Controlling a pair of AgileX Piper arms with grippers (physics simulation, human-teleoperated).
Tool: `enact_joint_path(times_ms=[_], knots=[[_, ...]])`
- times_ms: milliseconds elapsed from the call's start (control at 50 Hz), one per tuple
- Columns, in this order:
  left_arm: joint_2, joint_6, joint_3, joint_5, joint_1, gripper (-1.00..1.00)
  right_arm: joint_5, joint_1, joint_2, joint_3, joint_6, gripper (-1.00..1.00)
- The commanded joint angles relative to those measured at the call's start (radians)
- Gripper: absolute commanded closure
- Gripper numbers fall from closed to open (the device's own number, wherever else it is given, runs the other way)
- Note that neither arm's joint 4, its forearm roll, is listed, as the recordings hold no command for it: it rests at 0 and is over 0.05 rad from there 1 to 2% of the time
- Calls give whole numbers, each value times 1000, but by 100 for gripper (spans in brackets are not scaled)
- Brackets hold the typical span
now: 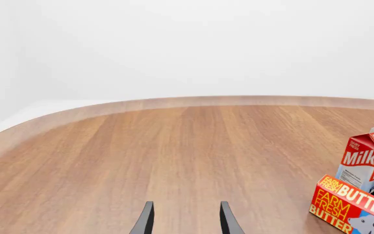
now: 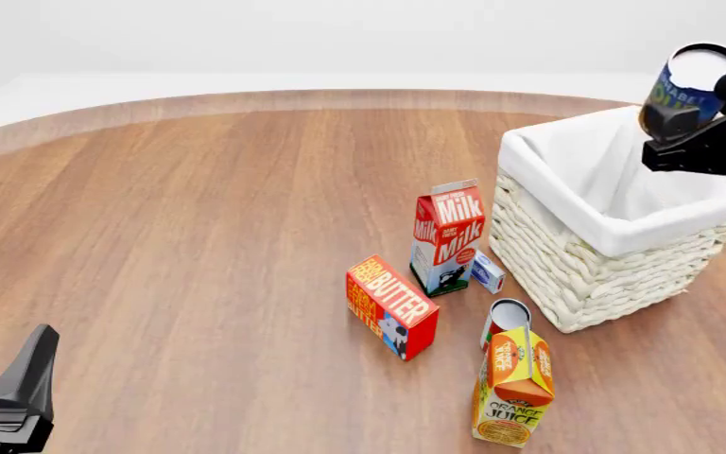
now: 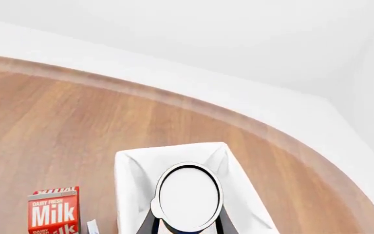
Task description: Pick up the alphabet soup, and put it in the basket.
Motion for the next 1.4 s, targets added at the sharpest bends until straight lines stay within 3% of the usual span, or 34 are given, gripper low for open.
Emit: enact_joint_path(times_ms=[20, 100, 340, 1400], knots=[[0, 0, 0, 0, 0, -100, 35, -2, 53, -73, 14, 100], [0, 0, 0, 0, 0, -100, 60, 17, 65, -92, 38, 100], [0, 0, 0, 0, 0, -100, 96, 11, 120, -118, 30, 100], [0, 0, 0, 0, 0, -100, 211, -54, 329, -286, -59, 100]])
